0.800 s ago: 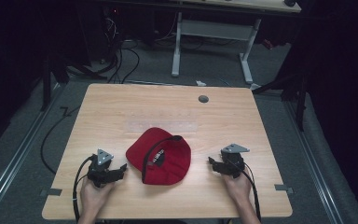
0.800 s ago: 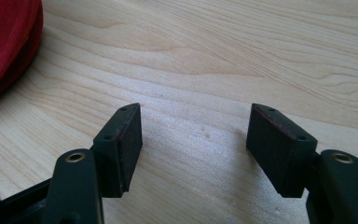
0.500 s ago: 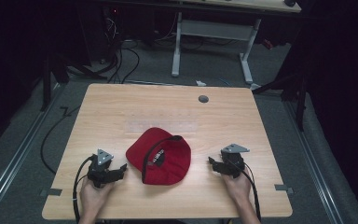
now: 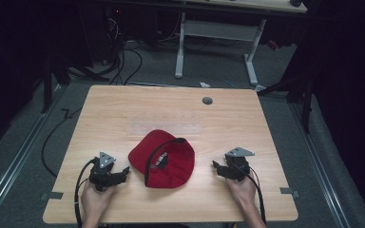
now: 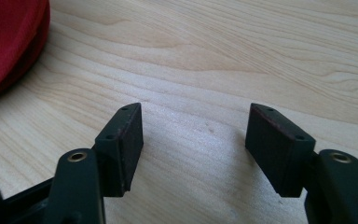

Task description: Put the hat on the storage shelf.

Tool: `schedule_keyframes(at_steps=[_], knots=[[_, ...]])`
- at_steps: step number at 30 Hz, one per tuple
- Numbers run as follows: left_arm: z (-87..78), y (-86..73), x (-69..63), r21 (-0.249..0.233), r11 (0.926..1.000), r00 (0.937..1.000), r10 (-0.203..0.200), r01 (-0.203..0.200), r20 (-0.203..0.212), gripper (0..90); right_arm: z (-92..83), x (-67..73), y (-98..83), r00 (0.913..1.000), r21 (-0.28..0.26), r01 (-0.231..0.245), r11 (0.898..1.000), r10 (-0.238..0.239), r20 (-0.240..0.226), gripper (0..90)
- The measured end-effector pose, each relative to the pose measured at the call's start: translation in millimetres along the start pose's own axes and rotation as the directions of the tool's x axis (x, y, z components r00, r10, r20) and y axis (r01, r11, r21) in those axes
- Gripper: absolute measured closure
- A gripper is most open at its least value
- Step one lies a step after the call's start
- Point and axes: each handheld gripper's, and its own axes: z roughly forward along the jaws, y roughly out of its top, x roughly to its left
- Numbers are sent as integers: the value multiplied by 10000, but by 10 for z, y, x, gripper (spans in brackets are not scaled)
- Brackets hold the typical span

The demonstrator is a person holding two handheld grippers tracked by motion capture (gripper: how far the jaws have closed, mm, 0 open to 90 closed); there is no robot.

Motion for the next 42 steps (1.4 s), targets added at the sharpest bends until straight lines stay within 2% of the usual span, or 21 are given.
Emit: schedule_keyframes(at_steps=[3,4,8,12,14,17,21,22,24,26,27,33,37,42], knots=[[0,0,1,7,10000,10000,-5,5,7,267,-8,0,0,10000,9,-58,10000,58,-17,416],[-1,1,1,9,10000,10000,-8,8,11,267,-16,-7,-2,9997,-46,-130,9999,129,-183,444],[-1,1,2,14,10000,10000,-12,12,17,268,-41,18,6,9997,-160,-34,9999,30,-226,452],[-6,-1,0,41,10000,10000,27,-27,72,273,-110,37,50,9980,-431,-163,9989,136,-614,441],[-7,-1,-2,43,10000,9999,9,-9,105,278,-165,40,76,9950,-674,-347,9971,282,-957,427],[-9,-1,-2,57,10000,9999,18,-19,132,281,-191,47,107,9916,-693,-482,9964,394,-1230,409],[-9,-1,-2,57,10000,9999,17,-18,136,282,-192,85,164,9893,-833,-388,9958,265,-1436,391],[-9,-1,-2,72,10000,9999,30,-31,128,282,-185,105,197,9879,-912,-362,9952,219,-1537,391],[-8,-1,-3,64,10000,9999,29,-30,152,284,-147,145,288,9786,-960,-466,9943,262,-2039,377],[-7,-1,-4,64,10000,9999,37,-38,162,286,-133,161,316,9760,-984,-459,9941,236,-2167,374],[-7,-1,-5,64,10000,9999,40,-41,164,287,-106,193,364,9703,-1045,-457,9935,193,-2409,366],[-7,-1,-5,64,10000,9999,36,-37,165,286,-33,289,485,9670,-1225,-272,9921,-50,-2549,352],[-7,-2,-6,65,10000,9999,41,-42,166,283,8,336,537,9634,-1138,-235,9932,-79,-2681,346],[-9,-2,-6,78,10000,9998,50,-52,212,293,53,431,640,9601,-1013,49,9948,-330,-2777,346]])
